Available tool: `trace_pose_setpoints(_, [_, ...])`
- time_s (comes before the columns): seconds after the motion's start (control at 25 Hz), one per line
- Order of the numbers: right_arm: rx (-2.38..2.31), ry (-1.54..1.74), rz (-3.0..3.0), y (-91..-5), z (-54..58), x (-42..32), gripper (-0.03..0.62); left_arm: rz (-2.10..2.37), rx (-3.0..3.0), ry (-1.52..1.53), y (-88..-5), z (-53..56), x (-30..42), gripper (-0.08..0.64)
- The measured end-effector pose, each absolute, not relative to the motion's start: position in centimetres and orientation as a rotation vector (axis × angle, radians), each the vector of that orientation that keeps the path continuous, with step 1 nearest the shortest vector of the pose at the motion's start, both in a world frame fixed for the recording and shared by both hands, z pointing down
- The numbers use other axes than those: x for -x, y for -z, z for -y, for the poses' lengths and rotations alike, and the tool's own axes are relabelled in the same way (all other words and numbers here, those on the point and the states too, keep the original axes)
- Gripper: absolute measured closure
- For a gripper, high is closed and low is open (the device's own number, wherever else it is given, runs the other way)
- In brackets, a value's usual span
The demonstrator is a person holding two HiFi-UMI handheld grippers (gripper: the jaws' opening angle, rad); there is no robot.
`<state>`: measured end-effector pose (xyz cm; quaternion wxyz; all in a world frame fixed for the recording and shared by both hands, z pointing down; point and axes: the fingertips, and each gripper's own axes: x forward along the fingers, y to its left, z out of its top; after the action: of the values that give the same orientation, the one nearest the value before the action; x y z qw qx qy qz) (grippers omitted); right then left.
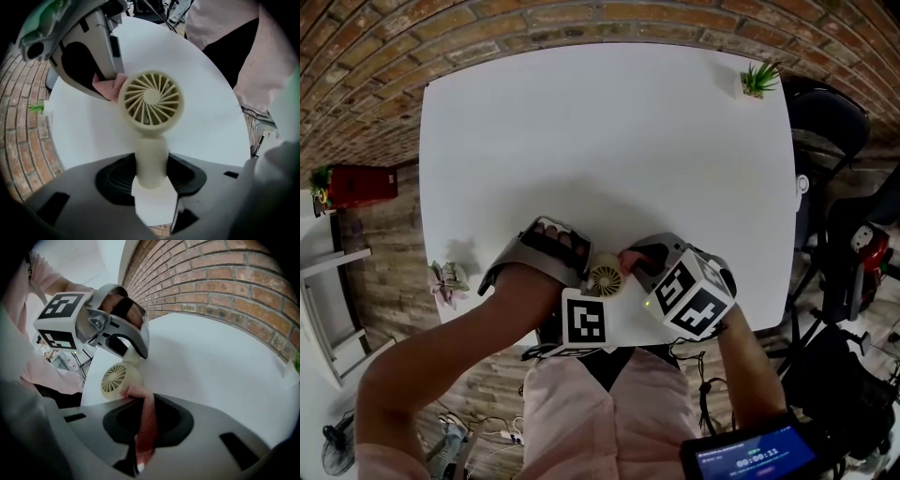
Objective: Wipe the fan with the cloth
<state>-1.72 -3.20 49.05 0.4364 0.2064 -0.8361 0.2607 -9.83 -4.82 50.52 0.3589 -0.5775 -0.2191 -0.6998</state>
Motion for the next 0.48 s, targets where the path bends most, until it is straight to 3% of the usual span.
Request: trace_pose_setpoints(0.48, [-0.389, -0.590, 2.108, -49.0, 2.6, 3.3, 0.558, 0.598, 1.326, 1.718, -50.3, 4.6, 9.7, 0.362])
